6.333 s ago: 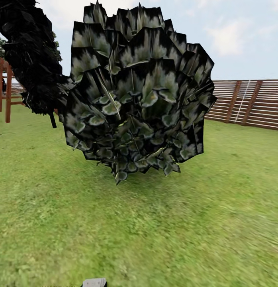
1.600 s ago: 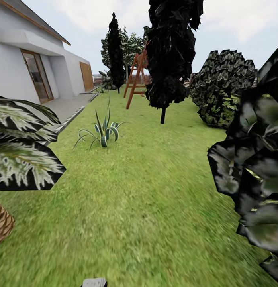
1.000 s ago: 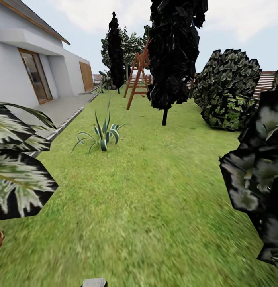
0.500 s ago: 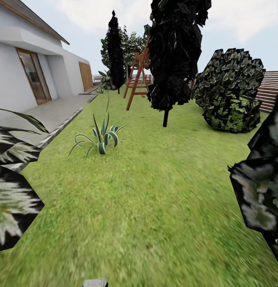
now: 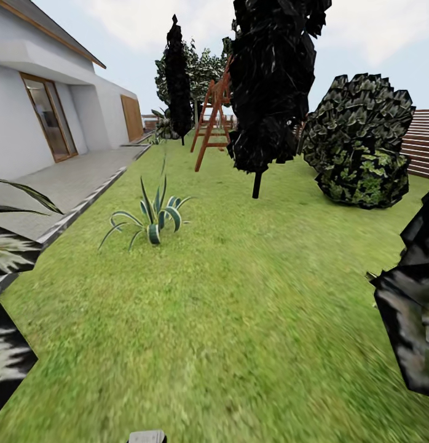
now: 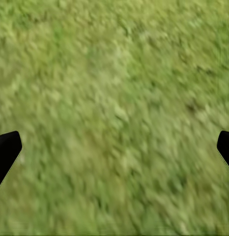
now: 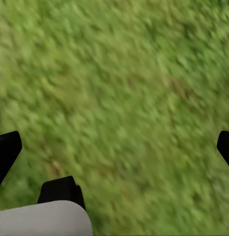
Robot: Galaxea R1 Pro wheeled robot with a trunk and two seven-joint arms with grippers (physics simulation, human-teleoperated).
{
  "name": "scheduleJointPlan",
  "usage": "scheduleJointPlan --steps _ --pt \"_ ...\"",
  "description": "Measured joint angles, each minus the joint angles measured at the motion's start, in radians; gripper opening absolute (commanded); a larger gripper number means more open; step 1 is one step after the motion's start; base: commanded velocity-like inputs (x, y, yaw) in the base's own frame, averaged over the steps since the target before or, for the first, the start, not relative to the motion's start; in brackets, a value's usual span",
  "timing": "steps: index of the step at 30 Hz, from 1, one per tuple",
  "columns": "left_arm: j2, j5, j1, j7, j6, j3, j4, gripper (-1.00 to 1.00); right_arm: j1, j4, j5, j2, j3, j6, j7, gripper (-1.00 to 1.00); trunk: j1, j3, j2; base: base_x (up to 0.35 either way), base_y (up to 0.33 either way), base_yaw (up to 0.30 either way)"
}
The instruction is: Take the three Easter eggs out of the wicker basket on the lawn in the garden, then place them on the lawn next to a single tree (choose any tree) so that all three eggs are next to the same tree and none are left in the basket.
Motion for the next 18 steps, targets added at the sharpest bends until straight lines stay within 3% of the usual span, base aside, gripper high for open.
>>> scheduleJointPlan --steps 18 --pt "0.0 0.0 0.0 0.0 0.0 0.0 0.0 1.0 0.0 0.0 0.0 0.0 0.001 0.0 0.0 1.0 0.0 0.0 0.0 0.332 0.0 0.0"
